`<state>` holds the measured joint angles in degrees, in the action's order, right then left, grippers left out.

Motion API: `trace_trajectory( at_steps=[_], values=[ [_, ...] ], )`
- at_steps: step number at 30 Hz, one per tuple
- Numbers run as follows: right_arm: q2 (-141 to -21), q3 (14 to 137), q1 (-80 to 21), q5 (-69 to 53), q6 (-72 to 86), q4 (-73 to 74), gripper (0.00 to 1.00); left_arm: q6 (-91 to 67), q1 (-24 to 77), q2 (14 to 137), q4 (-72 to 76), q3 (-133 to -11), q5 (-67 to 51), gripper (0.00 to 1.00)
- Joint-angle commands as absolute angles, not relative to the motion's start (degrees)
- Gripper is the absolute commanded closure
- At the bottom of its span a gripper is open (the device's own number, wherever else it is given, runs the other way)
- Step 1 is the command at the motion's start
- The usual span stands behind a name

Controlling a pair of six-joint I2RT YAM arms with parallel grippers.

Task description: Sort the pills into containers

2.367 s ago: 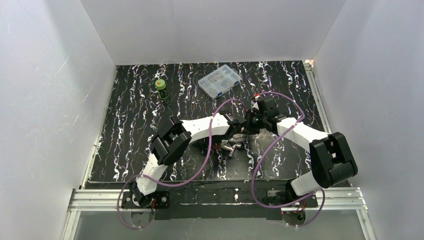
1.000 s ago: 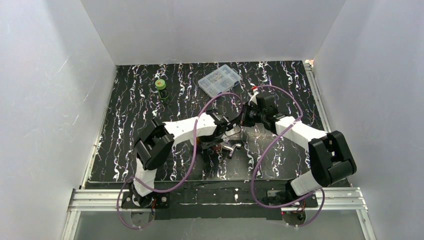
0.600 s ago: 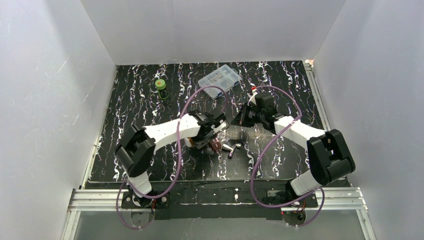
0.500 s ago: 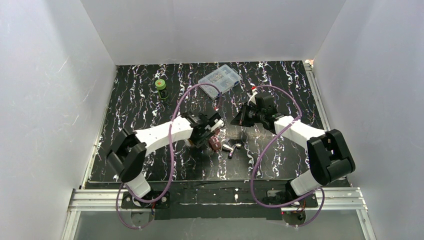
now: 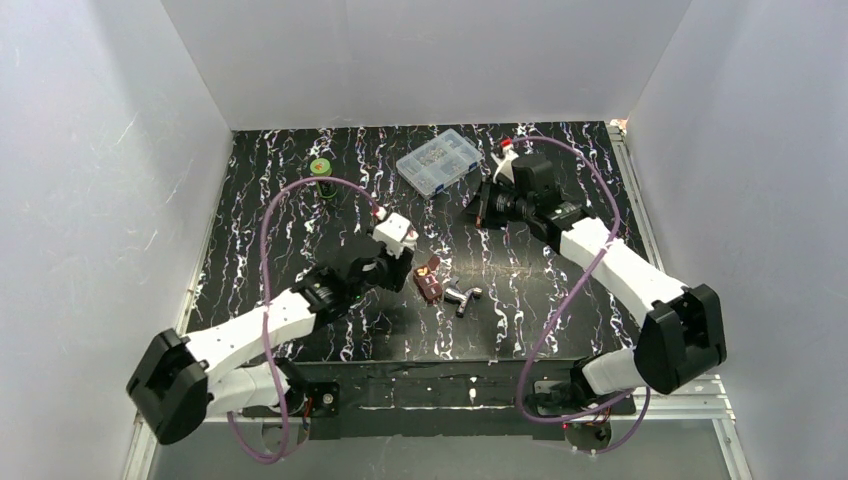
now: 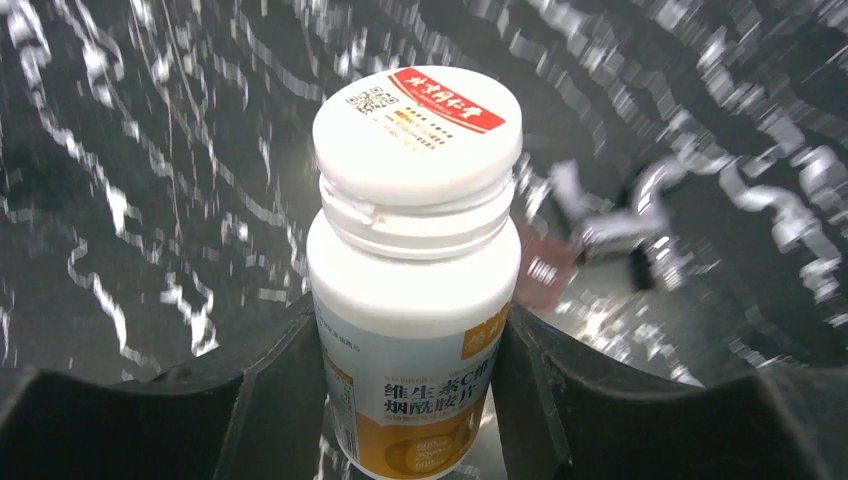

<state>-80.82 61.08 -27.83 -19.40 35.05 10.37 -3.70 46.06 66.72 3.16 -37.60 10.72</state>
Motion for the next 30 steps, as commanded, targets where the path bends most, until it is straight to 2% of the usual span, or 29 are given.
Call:
trace_trajectory(
  at_steps=[1,5,8,13,16,20,22,28,30],
  values=[
    [-77.54,68.39,-30.06,-17.67,32.19,18.38,0.94,-5.45,44.71,59.69,22.41,-34.73,3.26,1.0],
    [-77.78,74.23,-32.29,-16.42,30.86,23.31,0.92,-5.99,44.37,56.76,25.92,-34.17,-2.4,1.0],
    [-77.45,78.51,-34.11,-14.39,30.29,26.18,0.82,-7.07,43.56,55.68,27.75,-34.12,-7.5,1.0],
    [-76.78,83.9,-35.75,-11.54,29.22,30.45,0.47,-7.54,43.05,54.72,29.2,-34.03,-11.39,1.0],
    [-76.49,86.42,-35.86,-9.78,28.72,32.9,0.32,-8.03,42.85,54.45,29.9,-33.99,-12.56,1.0],
    [-75.84,88.66,-37.26,-9.46,27.84,34.7,0.17,-9.82,42.23,55.03,30.85,-34.25,-14.13,1.0],
    [-75.05,89.06,-38.6,-8.67,27.73,35.14,0.16,-10.73,41.87,55.44,31.3,-34.45,-14.49,1.0],
    [-73.01,88.25,-42.79,-6.19,27.19,35.68,0.29,-12.39,40.73,55.66,32.74,-34.88,-16.35,1.0],
    [-72.65,88.23,-43.61,-5.26,27.16,35.7,0.3,-12.29,40.66,55.71,32.37,-35.18,-16.88,1.0]
  ],
)
